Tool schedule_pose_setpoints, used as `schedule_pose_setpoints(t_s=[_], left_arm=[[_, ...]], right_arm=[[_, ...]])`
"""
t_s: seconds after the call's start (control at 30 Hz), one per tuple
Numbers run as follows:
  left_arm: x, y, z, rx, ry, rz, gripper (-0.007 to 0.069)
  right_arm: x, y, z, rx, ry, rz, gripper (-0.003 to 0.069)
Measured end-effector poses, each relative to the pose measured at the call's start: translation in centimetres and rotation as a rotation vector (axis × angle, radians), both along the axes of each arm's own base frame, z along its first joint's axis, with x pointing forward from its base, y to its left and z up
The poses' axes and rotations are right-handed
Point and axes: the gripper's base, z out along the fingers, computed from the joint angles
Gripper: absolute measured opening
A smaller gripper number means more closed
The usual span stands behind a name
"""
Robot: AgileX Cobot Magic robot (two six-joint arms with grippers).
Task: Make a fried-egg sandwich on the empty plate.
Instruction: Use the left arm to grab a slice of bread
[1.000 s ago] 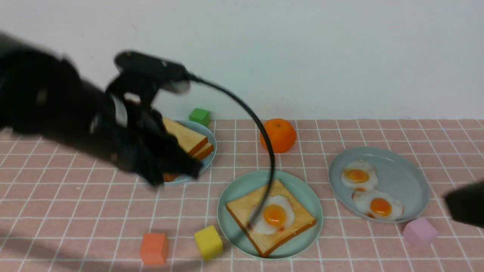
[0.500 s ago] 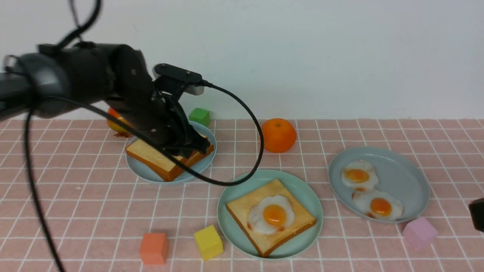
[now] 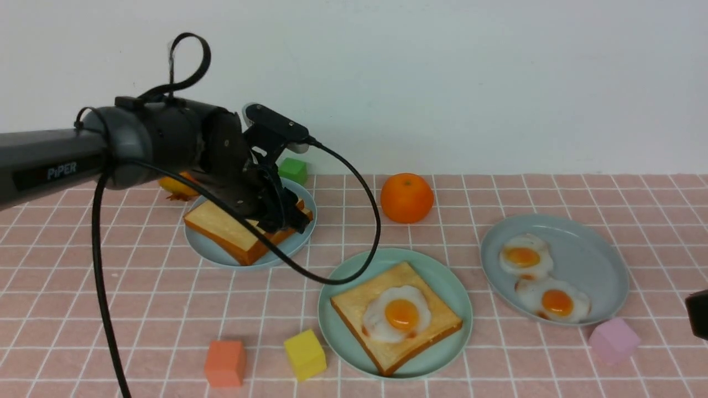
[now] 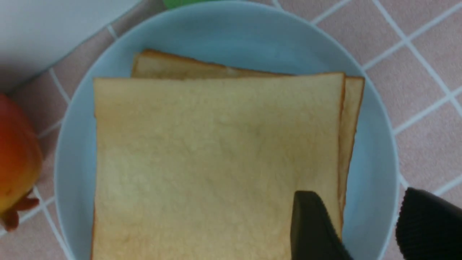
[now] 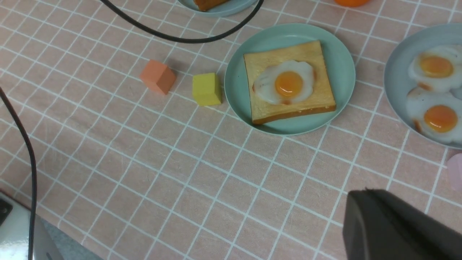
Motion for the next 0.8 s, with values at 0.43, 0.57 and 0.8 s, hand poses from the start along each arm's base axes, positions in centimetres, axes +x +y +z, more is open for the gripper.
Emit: schedule_pose_setpoints(t_s=[0.43, 0.57, 0.8], left_arm=[[0.4, 0.0, -1.7, 0.045, 0.015, -0.018, 0.0314], [0.5, 0.0, -1.8, 0.052, 0.014, -0.021, 0.0251], [0.7, 0.0, -2.3, 0.068, 0.021, -0.029, 0.0053]], right_arm=[[0.0, 0.0, 0.0, -0.003, 0.005, -0.002, 0.001], [0.0, 0.0, 0.0, -0.002, 0.005, -0.002, 0.0013], [-0.1, 0.0, -0.1, 0.004, 0.013, 0.002, 0.0016]])
